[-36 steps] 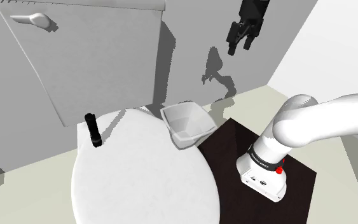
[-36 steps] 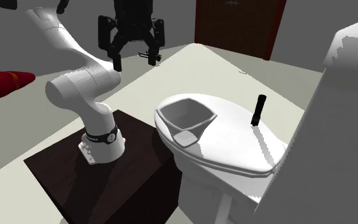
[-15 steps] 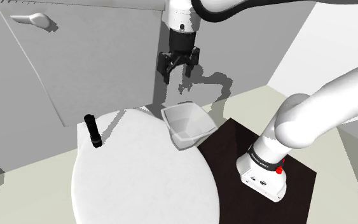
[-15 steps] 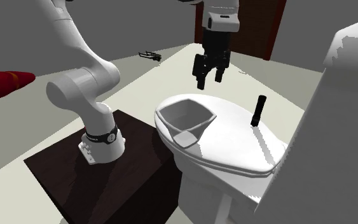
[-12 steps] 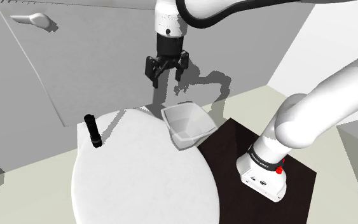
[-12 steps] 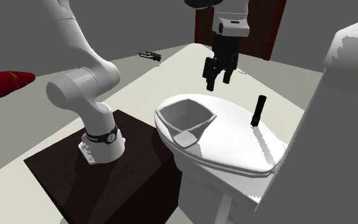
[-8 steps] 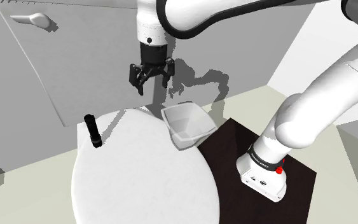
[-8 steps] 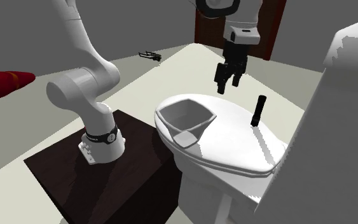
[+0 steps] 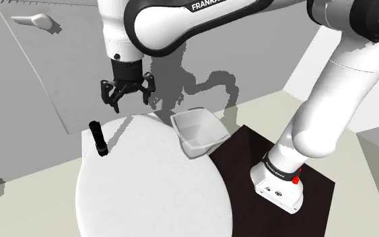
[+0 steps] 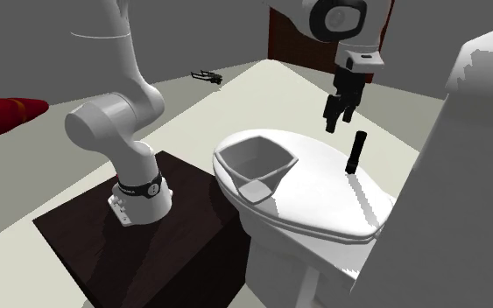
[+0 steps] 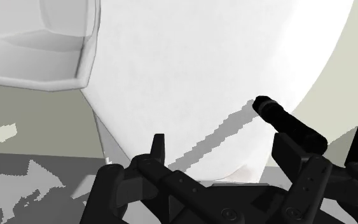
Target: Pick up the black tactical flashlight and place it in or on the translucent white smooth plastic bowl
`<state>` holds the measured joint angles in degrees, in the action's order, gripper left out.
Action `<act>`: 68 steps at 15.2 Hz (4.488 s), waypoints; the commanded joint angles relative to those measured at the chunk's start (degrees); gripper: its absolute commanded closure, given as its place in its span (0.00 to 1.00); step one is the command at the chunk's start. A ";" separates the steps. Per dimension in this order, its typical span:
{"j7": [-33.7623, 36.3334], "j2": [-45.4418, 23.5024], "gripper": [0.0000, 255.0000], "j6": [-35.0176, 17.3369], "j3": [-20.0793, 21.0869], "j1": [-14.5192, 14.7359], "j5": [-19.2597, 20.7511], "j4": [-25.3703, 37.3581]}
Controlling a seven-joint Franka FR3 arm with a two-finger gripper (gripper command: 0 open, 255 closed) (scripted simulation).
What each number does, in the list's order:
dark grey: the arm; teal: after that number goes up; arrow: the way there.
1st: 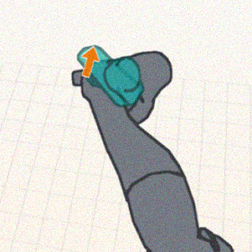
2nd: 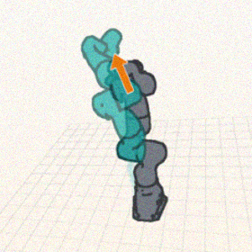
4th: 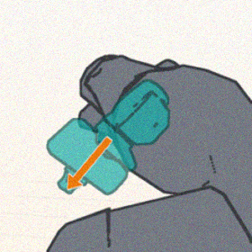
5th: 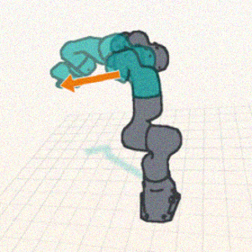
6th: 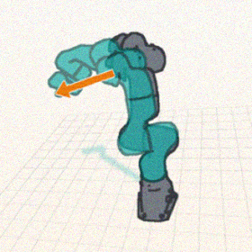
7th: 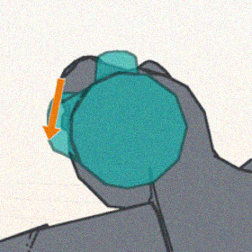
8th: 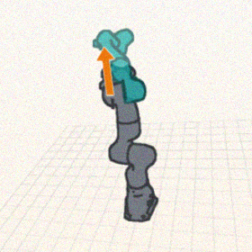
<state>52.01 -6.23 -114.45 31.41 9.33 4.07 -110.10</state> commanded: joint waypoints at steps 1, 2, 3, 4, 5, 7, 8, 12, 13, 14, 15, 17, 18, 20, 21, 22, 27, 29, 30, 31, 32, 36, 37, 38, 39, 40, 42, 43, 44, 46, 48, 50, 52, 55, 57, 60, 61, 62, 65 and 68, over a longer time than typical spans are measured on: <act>3.21 -5.42 0.00 -0.07 0.49 1.63 2.91 4.67; 4.47 -7.80 0.00 0.01 0.50 2.56 4.16 6.86; 5.66 -10.17 0.00 0.17 0.43 3.57 5.38 9.14; 6.76 -12.55 0.00 0.41 0.27 4.67 6.54 11.53; 7.78 -14.93 0.00 0.73 0.08 5.80 7.66 14.04; 9.53 -19.73 0.00 1.62 -0.46 8.25 9.74 19.44; 10.06 -21.45 0.00 2.02 -0.73 9.19 10.40 21.51; 10.45 -22.42 0.00 -0.55 -1.15 9.33 10.99 19.80; 10.56 -22.70 0.00 -1.17 -1.25 9.37 11.16 19.42; 10.67 -22.98 0.00 -1.79 -1.35 9.41 11.34 19.05; 10.79 -23.27 0.00 -2.41 -1.46 9.45 11.52 18.69; 10.86 -23.44 0.00 -2.76 -1.52 9.47 11.62 18.49; 10.86 -23.45 0.00 -2.76 -1.52 9.47 11.63 18.49; 10.86 -23.45 0.00 -2.76 -1.52 9.47 11.63 18.49; 10.86 -23.45 0.00 -2.76 -1.52 9.47 11.63 18.49; 10.86 -23.45 0.00 -2.76 -1.52 9.47 11.63 18.49; 10.86 -23.44 1.00 -2.75 -1.52 9.47 11.62 18.50; 10.84 -23.44 1.00 -2.75 -1.52 9.47 11.62 18.50; 10.84 -23.41 1.00 -2.76 -1.51 9.45 11.61 18.46; 10.85 -23.39 1.00 -2.76 -1.51 9.45 11.60 18.44; 10.85 -23.40 1.00 -2.77 -1.51 9.45 11.61 18.44; 10.52 -22.59 1.00 -0.90 -1.21 9.36 11.09 19.59; 10.42 -22.32 1.00 -0.27 -1.11 9.34 10.93 19.99; 10.32 -22.07 1.00 0.36 -1.02 9.31 10.76 20.41; 10.21 -21.83 1.00 1.01 -0.93 9.30 10.61 20.83; 10.12 -21.59 1.00 1.65 -0.84 9.28 10.46 21.28; 9.93 -21.16 1.00 2.96 -0.69 9.28 10.17 22.22; 9.84 -20.96 1.00 3.63 -0.61 9.28 10.04 22.71; 9.75 -20.77 1.00 4.30 -0.54 9.29 9.91 23.23; 9.59 -20.43 1.00 5.66 -0.42 9.33 9.68 24.30; 9.43 -20.15 1.00 7.04 -0.30 9.39 9.47 25.45; 9.29 -19.91 1.00 8.46 -0.20 9.48 9.30 26.67; 9.16 -19.73 1.00 9.90 -0.11 9.59 9.15 27.98; 8.99 -19.57 1.00 12.12 0.00 9.82 8.99 30.09; 8.89 -19.53 1.00 13.64 0.06 10.02 8.93 31.61; 8.76 -19.61 1.00 15.99 0.13 10.38 8.90 34.08; 8.72 -19.67 1.00 16.80 0.15 10.52 8.91 34.96; 8.68 -19.75 1.00 17.61 0.16 10.67 8.94 35.86; 8.59 -20.12 1.00 20.13 0.18 11.21 9.06 38.77; 8.51 -20.68 1.00 22.79 0.17 11.88 9.30 42.01</act>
<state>60.49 -26.79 -92.52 31.56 20.96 13.31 -69.07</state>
